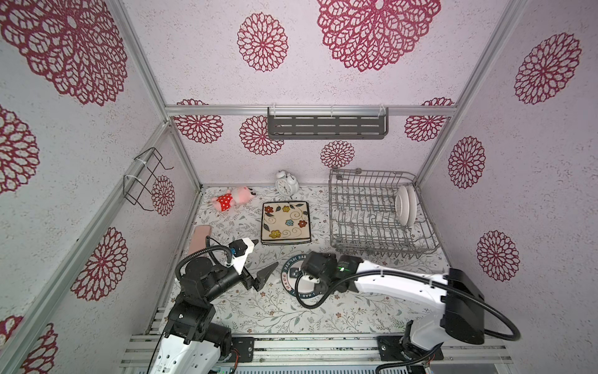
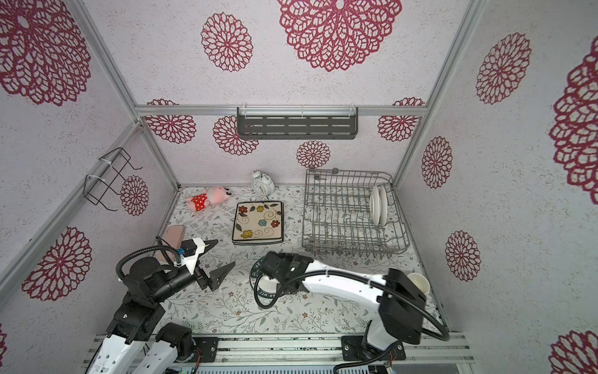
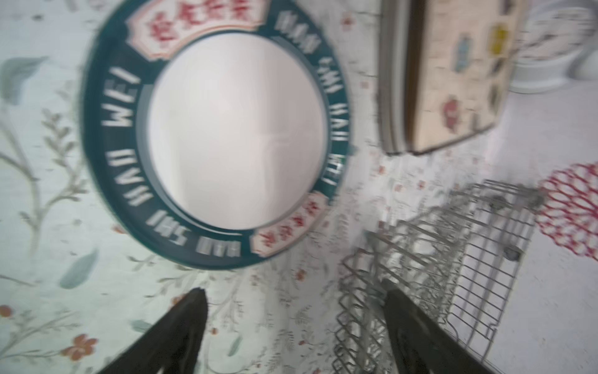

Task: Unload the plates from the dish rack
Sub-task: 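Open the right gripper and move it back over the rack, then lower the right gripper and grasp the nearer white plate's rim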

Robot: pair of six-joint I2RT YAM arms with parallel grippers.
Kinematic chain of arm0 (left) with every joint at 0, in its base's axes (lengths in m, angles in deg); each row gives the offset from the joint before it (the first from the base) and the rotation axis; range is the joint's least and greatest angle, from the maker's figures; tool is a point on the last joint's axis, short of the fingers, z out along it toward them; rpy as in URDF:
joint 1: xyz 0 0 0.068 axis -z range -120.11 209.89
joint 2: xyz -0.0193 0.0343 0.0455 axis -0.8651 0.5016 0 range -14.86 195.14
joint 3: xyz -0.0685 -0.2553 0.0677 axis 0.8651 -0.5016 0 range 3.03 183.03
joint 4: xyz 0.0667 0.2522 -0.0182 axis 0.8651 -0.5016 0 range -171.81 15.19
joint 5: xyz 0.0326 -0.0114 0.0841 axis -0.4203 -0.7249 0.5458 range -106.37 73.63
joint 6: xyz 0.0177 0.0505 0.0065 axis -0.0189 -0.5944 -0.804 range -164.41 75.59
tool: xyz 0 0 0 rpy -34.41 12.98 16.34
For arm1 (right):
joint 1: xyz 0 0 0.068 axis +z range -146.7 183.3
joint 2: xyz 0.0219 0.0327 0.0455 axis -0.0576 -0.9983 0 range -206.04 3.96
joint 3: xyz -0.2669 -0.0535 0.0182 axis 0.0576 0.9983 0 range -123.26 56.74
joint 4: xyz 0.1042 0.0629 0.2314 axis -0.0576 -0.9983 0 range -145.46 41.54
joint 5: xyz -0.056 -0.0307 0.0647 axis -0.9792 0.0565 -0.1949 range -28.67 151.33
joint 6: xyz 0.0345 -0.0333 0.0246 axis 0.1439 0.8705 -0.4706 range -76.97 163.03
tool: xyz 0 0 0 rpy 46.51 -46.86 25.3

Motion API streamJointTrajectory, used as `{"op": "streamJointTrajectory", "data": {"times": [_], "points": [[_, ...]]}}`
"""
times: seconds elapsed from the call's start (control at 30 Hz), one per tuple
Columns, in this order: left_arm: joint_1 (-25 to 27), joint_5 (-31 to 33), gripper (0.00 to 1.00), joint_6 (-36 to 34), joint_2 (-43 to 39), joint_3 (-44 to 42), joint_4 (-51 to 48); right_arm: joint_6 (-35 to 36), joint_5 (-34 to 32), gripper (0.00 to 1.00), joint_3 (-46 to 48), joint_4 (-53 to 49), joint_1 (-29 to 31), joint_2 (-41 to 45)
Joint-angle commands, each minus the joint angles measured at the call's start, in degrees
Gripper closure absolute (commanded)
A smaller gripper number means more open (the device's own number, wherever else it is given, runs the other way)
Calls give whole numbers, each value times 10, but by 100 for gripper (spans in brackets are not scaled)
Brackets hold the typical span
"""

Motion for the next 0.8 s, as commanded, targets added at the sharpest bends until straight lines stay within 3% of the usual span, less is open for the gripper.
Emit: {"op": "streamJointTrajectory", "data": {"times": [0.0,0.17,0.27,0.5,0.6,0.77], "points": [[3,-11,3,-2,8,-3,10,-87,-1,1,-17,38,-83,110],[3,-16,3,-2,18,-2,13,-160,73,1,-10,82,-252,197],[3,-15,3,-2,18,-2,13,-181,133,1,-34,66,-345,202],[3,-13,3,-1,24,-2,14,-256,235,21,-109,23,-549,125],[3,-13,3,-2,26,-1,15,-265,311,28,-121,43,-605,89],[3,-11,3,-3,27,-2,10,-264,310,33,-146,73,-630,35]]}}
